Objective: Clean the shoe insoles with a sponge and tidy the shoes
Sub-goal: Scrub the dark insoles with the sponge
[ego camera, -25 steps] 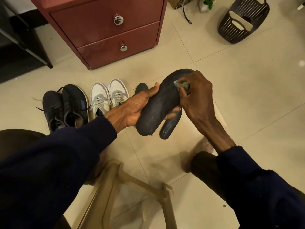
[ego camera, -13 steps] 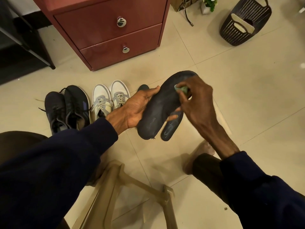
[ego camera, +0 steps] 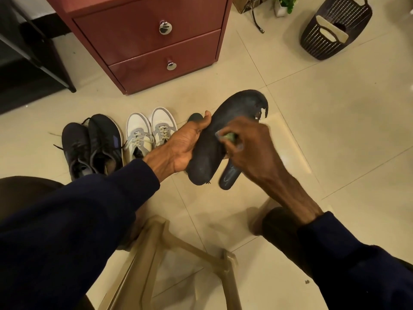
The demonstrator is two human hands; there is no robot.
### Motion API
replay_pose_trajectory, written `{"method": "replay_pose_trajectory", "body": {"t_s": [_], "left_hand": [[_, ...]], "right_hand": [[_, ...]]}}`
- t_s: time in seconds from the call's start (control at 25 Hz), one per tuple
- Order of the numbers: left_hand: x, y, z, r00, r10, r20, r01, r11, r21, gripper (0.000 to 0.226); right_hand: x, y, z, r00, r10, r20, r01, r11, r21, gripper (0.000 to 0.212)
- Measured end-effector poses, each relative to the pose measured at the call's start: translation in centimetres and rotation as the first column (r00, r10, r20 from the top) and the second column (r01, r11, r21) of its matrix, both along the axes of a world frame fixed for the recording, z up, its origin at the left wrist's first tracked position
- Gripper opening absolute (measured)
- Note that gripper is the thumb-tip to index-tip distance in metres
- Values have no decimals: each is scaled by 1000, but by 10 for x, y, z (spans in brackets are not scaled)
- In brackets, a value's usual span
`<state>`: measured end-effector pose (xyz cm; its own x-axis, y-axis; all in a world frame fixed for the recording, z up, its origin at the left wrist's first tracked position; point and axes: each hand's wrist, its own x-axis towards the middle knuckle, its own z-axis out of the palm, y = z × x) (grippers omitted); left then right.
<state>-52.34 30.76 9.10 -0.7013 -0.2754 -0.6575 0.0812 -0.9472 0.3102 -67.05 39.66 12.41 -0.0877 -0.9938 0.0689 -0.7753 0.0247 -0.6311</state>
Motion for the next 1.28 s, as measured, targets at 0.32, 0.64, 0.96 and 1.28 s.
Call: {"method": "replay_pose_trajectory", "body": {"t_s": [0.32,0.64,0.96,1.28], "left_hand": [[-4,6,6,988,140,-66,-135,988,81,48],[-5,10,12,987,152,-41,-148,985,88,43],[-3,4,19,990,139,-5,-139,990,4,50],[-5,5,16,985,169,-30,-169,986,-3,44]], "right_hand": [[-13,-3,-4,961,-275,-41,272,959,-78,18],[-14,-12,-6,950,-309,-40,304,947,-103,17],[25,-9,-3,998,62,10,-61,994,-93,17],[12,-9,-6,998,-65,-20,64,997,-34,17]]}}
